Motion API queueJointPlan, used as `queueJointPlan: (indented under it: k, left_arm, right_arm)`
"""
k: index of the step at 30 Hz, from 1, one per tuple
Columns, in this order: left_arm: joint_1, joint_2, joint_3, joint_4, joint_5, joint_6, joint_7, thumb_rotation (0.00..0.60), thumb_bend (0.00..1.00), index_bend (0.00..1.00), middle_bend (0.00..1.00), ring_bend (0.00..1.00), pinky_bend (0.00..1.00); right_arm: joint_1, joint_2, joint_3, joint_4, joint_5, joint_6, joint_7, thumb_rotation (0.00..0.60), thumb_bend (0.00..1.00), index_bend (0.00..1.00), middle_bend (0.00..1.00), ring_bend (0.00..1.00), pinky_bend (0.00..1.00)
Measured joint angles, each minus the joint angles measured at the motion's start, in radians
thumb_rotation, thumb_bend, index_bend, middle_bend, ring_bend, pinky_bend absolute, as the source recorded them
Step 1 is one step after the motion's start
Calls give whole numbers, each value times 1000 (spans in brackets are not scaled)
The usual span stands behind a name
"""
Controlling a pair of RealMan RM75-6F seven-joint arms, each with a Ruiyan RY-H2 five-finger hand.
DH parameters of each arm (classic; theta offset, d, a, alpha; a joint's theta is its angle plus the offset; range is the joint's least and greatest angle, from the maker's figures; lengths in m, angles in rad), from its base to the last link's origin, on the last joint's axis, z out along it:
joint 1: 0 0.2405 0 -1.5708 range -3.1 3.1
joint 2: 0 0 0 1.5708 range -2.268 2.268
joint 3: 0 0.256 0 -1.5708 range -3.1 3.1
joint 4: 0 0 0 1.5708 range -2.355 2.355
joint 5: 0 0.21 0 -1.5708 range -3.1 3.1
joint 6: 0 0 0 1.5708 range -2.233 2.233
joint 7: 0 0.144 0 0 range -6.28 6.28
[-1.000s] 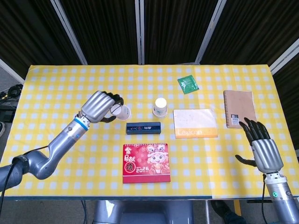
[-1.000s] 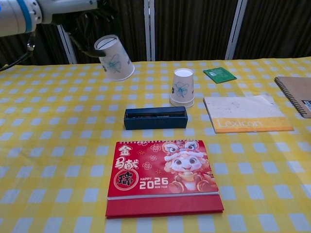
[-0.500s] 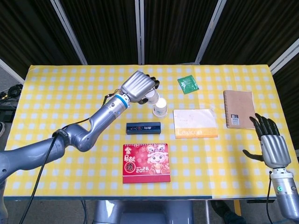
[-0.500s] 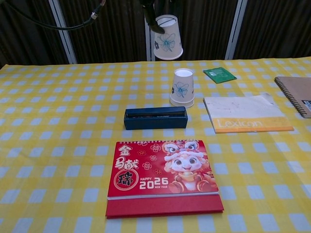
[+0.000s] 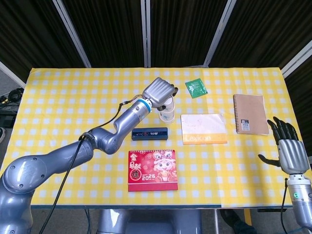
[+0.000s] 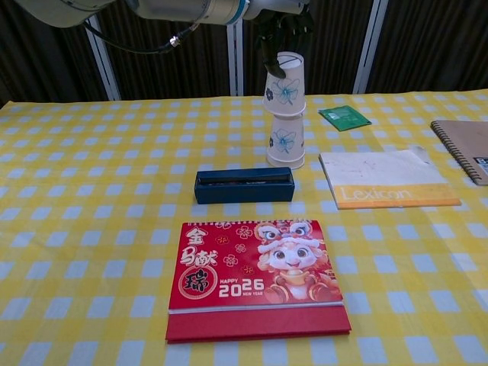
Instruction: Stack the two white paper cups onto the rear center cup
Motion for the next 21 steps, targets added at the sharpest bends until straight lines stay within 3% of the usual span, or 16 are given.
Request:
queueJointPlan:
  k: [4,16,18,21]
  left_arm:
    - [-23,-21,32,18,-51,5,4,600,309,519,444,426,507]
    - [-57,-53,63,60,-89,30,-5,600,309,506,436,425,493]
    - [-60,-58,67,66,-93,28,-8,600,308,472,398,401,457]
    - [-64,-64,74,75,-103,15,-13,600,243,340,222,260,366]
  right_arm:
    - [0,0,1,1,-4,0,1,600,0,2,0,0,0]
    - [-8,5,11,-3,-2,7,8,600,0,2,0,0,0]
    - [-8,6,11,-4,-3,8,9,600,0,2,0,0,0]
    - [-10,8,11,-8,-4,7,12,600,0,2,0,0,0]
